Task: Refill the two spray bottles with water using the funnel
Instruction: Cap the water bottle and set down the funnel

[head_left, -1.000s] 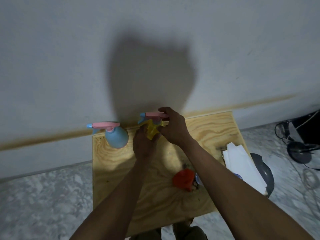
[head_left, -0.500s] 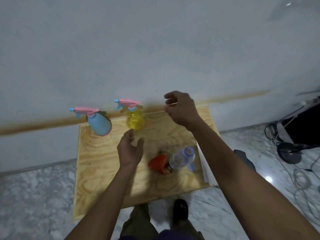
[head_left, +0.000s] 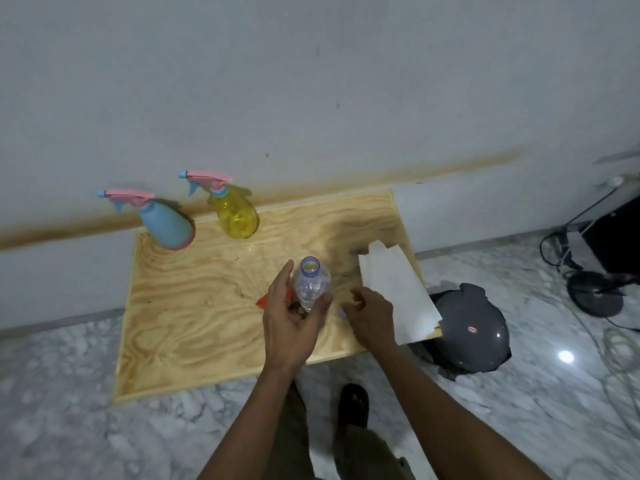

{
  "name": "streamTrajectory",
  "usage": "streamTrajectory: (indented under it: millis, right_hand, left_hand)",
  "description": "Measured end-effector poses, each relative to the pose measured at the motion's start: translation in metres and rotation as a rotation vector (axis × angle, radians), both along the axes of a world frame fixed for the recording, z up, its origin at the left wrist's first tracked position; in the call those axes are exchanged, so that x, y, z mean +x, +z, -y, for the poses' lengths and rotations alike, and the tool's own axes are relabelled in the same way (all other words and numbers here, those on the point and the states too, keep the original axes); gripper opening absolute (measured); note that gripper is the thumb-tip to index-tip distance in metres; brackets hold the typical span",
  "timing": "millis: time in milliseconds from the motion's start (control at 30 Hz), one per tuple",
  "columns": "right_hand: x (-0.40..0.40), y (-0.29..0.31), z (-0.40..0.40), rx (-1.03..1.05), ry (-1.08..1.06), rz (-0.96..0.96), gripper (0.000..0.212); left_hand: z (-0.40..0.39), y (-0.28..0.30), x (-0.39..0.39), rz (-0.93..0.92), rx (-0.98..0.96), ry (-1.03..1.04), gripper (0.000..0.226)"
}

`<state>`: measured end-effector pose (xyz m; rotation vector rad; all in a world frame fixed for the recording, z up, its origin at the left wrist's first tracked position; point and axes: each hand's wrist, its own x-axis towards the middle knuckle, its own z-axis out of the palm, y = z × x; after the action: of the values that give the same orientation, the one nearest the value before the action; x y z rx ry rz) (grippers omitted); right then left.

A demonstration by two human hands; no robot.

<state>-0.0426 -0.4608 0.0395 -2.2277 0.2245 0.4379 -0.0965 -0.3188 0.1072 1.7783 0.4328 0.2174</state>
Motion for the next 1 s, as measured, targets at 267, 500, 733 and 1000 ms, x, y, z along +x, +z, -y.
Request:
streamTrajectory:
  millis: [267,500,733,1000]
  right_hand:
    - [-0.001,-0.040,-0.005,-0.072,0.063,0.018,0.033]
    - [-0.004,-0.058,-0.010,-0.145,0.106,-0.007,0.027]
    - [0.004,-0.009,-0.002,-0.032,-0.081,0.255,0.026]
    - [0.028,0.117,-0.013,0.291,0.271,0.550,0.036]
  left_hand:
    - [0.003,-0.015,0.011,0.087,0.032,0.074,0.048]
    - [0.004,-0.025,0.012,0.070,0.030,0.096,0.048]
    - [0.000,-0.024,0.013,0.046,-0.002,0.041,0.051]
    - [0.002,-0.014,0.008,0.048,-0.006,0.046,0.053]
